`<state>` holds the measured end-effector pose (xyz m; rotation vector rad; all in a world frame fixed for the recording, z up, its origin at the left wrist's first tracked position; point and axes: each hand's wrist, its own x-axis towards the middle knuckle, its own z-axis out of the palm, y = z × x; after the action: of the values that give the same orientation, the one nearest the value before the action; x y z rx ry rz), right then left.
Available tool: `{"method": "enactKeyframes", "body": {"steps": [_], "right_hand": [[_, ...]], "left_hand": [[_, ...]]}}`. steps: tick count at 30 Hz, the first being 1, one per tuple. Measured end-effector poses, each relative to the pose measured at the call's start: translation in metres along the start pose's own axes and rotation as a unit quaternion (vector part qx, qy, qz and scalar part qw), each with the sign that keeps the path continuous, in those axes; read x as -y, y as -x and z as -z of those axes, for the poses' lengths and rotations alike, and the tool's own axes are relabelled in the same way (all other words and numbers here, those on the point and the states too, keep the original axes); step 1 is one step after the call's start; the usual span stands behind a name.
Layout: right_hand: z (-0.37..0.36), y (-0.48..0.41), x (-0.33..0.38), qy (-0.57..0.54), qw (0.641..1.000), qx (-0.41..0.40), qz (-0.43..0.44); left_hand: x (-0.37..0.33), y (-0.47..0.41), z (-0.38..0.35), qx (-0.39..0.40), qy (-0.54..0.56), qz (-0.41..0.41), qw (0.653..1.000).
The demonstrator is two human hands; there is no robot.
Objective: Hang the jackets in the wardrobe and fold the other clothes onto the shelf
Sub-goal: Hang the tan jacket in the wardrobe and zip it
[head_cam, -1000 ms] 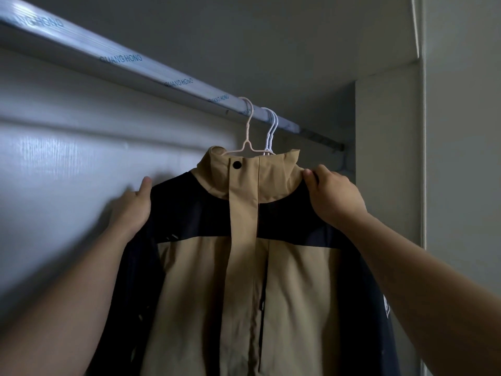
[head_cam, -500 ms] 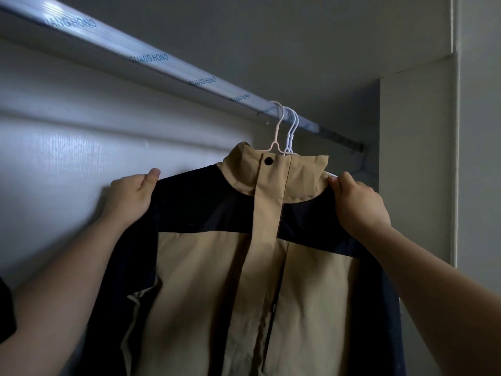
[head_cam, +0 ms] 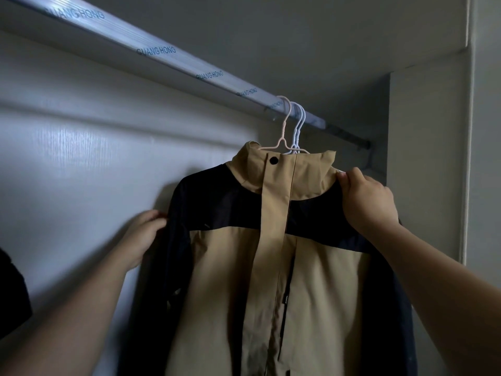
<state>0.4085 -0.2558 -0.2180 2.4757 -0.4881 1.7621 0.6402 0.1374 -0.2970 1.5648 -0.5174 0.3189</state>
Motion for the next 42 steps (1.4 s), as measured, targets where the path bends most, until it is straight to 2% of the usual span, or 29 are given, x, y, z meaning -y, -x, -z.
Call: {"method": "enactKeyframes", "body": {"steps": [2,4,6,9,12,15,17,19,21,22,24,25,27,29,31,34,36,38,42], "right_hand": [[0.001,-0.001,-0.001,0.005,1.000,0.002,0.000],[0.003,-0.001,-0.002,0.007,1.000,-0.005,0.005],[0.005,-0.002,-0.003,0.007,1.000,-0.008,0.012],[0.007,-0.003,-0.005,0.011,1.000,-0.015,0.025],[0.009,-0.005,-0.008,0.012,0.999,-0.019,0.029],[0.010,-0.004,-0.009,0.008,0.999,-0.017,0.029],[0.011,-0.002,-0.006,0.007,1.000,-0.017,0.025],[0.011,-0.002,-0.003,0.008,1.000,-0.017,0.015],[0.012,-0.002,-0.001,0.001,1.000,-0.008,-0.002],[0.013,-0.003,-0.001,-0.004,1.000,0.002,-0.011],[0.015,-0.005,0.001,-0.018,0.999,0.026,-0.031],[0.016,-0.006,0.003,-0.026,0.998,0.038,-0.042],[0.020,-0.007,0.011,-0.035,0.997,0.056,-0.043],[0.023,-0.011,0.022,-0.042,0.997,0.067,-0.026],[0.028,-0.017,0.034,-0.079,0.993,0.075,-0.039],[0.033,-0.028,0.048,-0.130,0.985,0.090,-0.070],[0.034,-0.035,0.054,-0.167,0.978,0.102,-0.075],[0.033,-0.041,0.055,-0.223,0.965,0.106,-0.089],[0.034,-0.051,0.049,-0.300,0.941,0.133,-0.082]], "left_hand": [[0.011,-0.001,0.004,0.033,-0.029,0.007,0.999],[0.017,-0.001,0.009,0.033,-0.058,0.001,0.998],[0.017,-0.003,0.016,0.014,-0.069,-0.010,0.997],[0.011,-0.010,0.024,-0.062,-0.131,-0.039,0.989],[0.000,-0.020,0.025,-0.101,-0.302,-0.104,0.942],[-0.007,-0.015,0.018,-0.151,-0.340,-0.132,0.919],[-0.010,-0.012,0.015,-0.139,-0.365,-0.123,0.913],[-0.022,-0.010,0.007,-0.077,-0.426,-0.078,0.898],[-0.052,-0.007,-0.006,-0.080,-0.471,-0.041,0.878],[-0.068,-0.007,-0.015,-0.104,-0.469,-0.049,0.876],[-0.099,-0.007,-0.036,-0.144,-0.394,-0.111,0.901],[-0.112,-0.007,-0.048,-0.131,-0.334,-0.149,0.921],[-0.133,-0.007,-0.073,-0.050,-0.244,-0.190,0.950],[-0.150,-0.008,-0.094,0.018,-0.234,-0.212,0.949],[-0.165,-0.010,-0.112,0.029,-0.232,-0.223,0.947],[-0.187,-0.015,-0.132,0.007,-0.185,-0.194,0.963],[-0.197,-0.020,-0.136,0.008,-0.115,-0.152,0.982],[-0.207,-0.021,-0.136,0.048,-0.071,-0.096,0.992],[-0.222,-0.018,-0.135,0.129,-0.112,-0.034,0.985]]}}
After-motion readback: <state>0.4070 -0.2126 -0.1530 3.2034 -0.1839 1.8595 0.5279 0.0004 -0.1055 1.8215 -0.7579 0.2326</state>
